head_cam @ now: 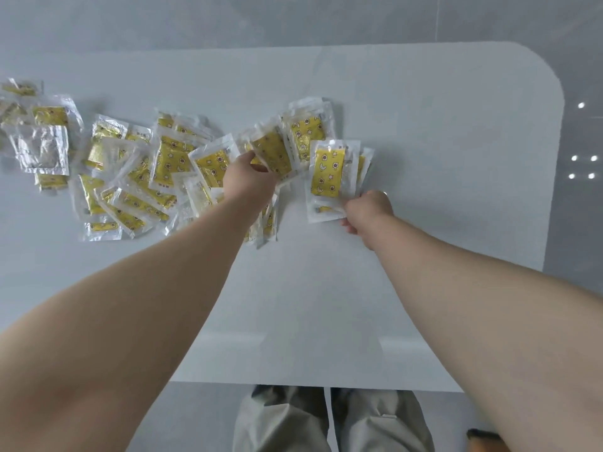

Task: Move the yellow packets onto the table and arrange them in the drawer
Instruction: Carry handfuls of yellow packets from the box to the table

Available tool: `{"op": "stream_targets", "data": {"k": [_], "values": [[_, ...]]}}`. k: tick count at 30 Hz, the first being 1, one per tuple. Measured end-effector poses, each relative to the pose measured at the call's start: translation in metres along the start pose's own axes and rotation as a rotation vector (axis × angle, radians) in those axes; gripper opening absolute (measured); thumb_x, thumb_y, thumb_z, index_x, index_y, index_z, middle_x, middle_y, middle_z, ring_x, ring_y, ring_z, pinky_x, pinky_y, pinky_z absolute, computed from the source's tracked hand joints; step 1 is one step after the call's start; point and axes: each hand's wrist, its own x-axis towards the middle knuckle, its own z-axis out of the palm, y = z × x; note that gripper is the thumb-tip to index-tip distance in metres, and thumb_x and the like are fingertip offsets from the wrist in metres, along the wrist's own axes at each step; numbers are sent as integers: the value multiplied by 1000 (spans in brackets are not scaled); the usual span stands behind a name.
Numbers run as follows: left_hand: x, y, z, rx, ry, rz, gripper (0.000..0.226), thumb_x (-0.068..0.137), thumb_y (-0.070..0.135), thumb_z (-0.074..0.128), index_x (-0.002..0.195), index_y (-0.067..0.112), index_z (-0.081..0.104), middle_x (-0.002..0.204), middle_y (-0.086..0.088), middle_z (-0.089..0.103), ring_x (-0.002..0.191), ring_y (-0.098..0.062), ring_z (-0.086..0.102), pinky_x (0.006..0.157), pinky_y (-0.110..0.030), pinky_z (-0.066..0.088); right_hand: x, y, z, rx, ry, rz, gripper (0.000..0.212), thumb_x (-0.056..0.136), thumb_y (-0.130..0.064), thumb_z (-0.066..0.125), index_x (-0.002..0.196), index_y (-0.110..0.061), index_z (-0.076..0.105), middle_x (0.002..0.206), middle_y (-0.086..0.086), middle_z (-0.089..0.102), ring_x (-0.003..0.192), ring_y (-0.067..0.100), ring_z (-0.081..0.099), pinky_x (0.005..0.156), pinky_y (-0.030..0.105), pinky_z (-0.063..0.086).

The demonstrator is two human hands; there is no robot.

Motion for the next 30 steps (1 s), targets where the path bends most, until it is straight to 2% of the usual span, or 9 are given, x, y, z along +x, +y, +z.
{"op": "stream_targets", "data": {"k": [3, 6, 8, 10, 12, 16, 20, 22, 30], "values": [[0, -4, 0, -54, 18, -39, 66, 90, 7, 62, 150, 23, 43, 91, 13, 67, 71, -8, 63, 52, -21, 45, 1, -3, 7, -259, 25, -45, 21, 90, -20, 61, 108, -9, 63, 107, 15, 71, 92, 35, 73, 81, 45, 63], [-10, -9, -1, -79, 15, -68, 63, 90, 10, 62, 149, 21, 44, 107, 8, 69, 85, -11, 67, 54, -19, 45, -8, -7, 7, -471, -46, -72, 46, 94, -48, 59, 116, -8, 65, 114, 13, 70, 97, 33, 70, 83, 39, 59], [-22, -12, -3, -84, 21, -85, 61, 89, 10, 61, 147, 21, 46, 109, 6, 69, 83, -11, 66, 54, -20, 45, -19, -7, 1, -634, -97, -93, 55, 97, -56, 52, 125, -10, 63, 120, 12, 67, 92, 31, 64, 79, 35, 53], [-38, -16, -7, -94, 16, -104, 60, 88, 11, 61, 146, 21, 48, 106, 4, 70, 76, -11, 64, 53, -22, 44, -35, -6, -8, -692, -117, -119, 52, 100, -52, 49, 133, -13, 59, 126, 11, 65, 96, 31, 63, 78, 35, 49], [-62, -14, -18, -78, -17, -109, 57, 89, 11, 62, 143, 19, 50, 105, 4, 71, 77, -13, 65, 53, -22, 46, -58, -7, -19, -670, -118, -130, 45, 101, -44, 49, 131, -11, 59, 122, 12, 67, 103, 33, 69, 81, 38, 53], [-121, -3, -50, -64, -96, -72, 51, 88, 6, 60, 138, 15, 55, 87, 5, 69, 77, -16, 68, 62, -24, 53, -122, -5, -46, -489, -170, -113, 31, 101, -30, 50, 118, -6, 61, 103, 15, 73, 93, 33, 74, 84, 44, 59], [-180, 7, -83, -94, -186, 2, 40, 89, 7, 63, 129, 11, 62, 90, -1, 70, 78, -15, 69, 68, -27, 53, -194, -5, -75, -296, -160, -153, 19, 99, -20, 51, 104, -8, 64, 93, 8, 69, 72, 24, 67, 65, 31, 51], [-212, 9, -99, -127, -218, 18, 35, 90, 9, 65, 125, 10, 65, 88, -1, 70, 81, -17, 71, 75, -32, 55, -232, -3, -87, -219, -170, -182, 17, 99, -18, 52, 107, -9, 64, 92, 6, 68, 70, 21, 67, 59, 28, 50], [-325, -6, -139, -280, -238, -5, 31, 89, 7, 68, 120, 9, 66, 86, -4, 69, 72, -15, 68, 66, -25, 50, -327, 13, -118, -96, -208, -303, 15, 101, -20, 53, 94, -13, 64, 94, 7, 70, 74, 23, 67, 61, 30, 50]]}}
